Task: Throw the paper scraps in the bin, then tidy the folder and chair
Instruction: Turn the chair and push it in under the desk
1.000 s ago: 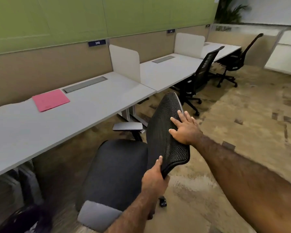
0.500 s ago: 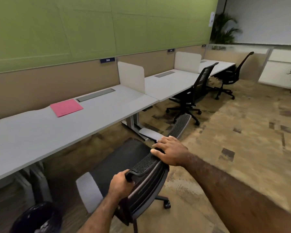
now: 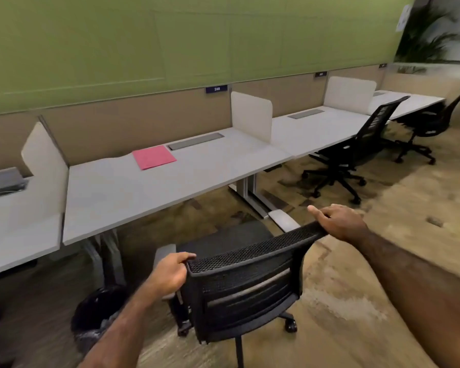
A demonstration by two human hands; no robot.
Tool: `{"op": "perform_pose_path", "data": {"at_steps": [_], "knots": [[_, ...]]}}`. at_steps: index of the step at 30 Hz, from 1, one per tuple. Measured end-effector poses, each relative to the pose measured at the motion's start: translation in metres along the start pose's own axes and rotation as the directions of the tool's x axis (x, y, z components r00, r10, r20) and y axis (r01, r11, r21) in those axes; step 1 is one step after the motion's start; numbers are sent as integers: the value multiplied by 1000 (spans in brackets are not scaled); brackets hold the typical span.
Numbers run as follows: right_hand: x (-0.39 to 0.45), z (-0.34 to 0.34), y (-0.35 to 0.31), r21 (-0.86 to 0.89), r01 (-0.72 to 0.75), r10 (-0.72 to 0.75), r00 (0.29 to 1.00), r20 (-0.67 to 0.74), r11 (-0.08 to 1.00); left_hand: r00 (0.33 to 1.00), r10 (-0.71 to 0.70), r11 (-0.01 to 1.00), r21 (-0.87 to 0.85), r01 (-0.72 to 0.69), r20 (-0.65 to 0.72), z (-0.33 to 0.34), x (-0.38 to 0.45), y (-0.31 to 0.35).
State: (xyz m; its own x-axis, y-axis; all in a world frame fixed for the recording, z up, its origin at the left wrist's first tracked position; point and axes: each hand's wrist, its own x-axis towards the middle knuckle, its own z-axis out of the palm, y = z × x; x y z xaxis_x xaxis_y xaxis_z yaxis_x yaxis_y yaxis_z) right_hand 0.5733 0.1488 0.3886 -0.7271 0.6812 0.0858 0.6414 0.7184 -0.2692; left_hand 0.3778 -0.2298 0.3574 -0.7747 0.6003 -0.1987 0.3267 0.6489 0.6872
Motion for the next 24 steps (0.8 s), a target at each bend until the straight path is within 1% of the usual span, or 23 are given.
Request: {"op": "perform_pose_path", "data": {"at_steps": [2,3,4,5,6,7,8,9,10,11,13,14,16,18,21,24], "knots": [[11,-2,6,46,-39,38,999,11,998,985,-77,995,-77,66,-154,-1,-3,8],[17,-1,9,49,-31,30,999,9,998,969,-124,982,-166,89,-215,0,-6,15],[23,1,13,59,-12,11,1000,8,998,957,-158,963,-252,95,-243,2,-8,23],[30,4,17,86,12,-13,1000,14,996,957,-168,949,-303,92,-236,5,-9,34],[36,5,21,139,34,-38,999,30,990,964,-167,949,-298,101,-206,10,-10,45],[42,6,25,202,52,-63,997,51,978,968,-162,964,-241,113,-194,17,-10,55],[47,6,30,245,74,-93,993,69,967,965,-147,984,-133,120,-217,25,-9,63],[52,7,33,250,104,-128,988,83,963,953,-129,992,-27,126,-275,33,-7,68],[55,9,36,235,135,-161,983,92,963,928,-113,990,35,134,-354,38,-7,72],[59,12,39,226,167,-191,978,88,960,896,-110,988,54,147,-430,41,-5,75],[67,14,39,242,218,-235,971,44,945,833,-101,987,53,155,-544,45,-3,76],[72,13,37,255,236,-248,969,15,938,814,-97,985,62,161,-573,45,0,76],[84,10,31,280,272,-277,961,-24,920,795,-119,980,57,189,-595,44,9,76],[97,7,27,312,301,-307,951,-31,901,773,-164,973,31,231,-613,42,20,76],[113,9,23,373,298,-307,951,-35,879,735,-207,962,0,272,-645,43,29,74],[133,13,15,418,289,-293,954,-58,861,698,-223,958,-21,285,-680,42,41,76]]}}
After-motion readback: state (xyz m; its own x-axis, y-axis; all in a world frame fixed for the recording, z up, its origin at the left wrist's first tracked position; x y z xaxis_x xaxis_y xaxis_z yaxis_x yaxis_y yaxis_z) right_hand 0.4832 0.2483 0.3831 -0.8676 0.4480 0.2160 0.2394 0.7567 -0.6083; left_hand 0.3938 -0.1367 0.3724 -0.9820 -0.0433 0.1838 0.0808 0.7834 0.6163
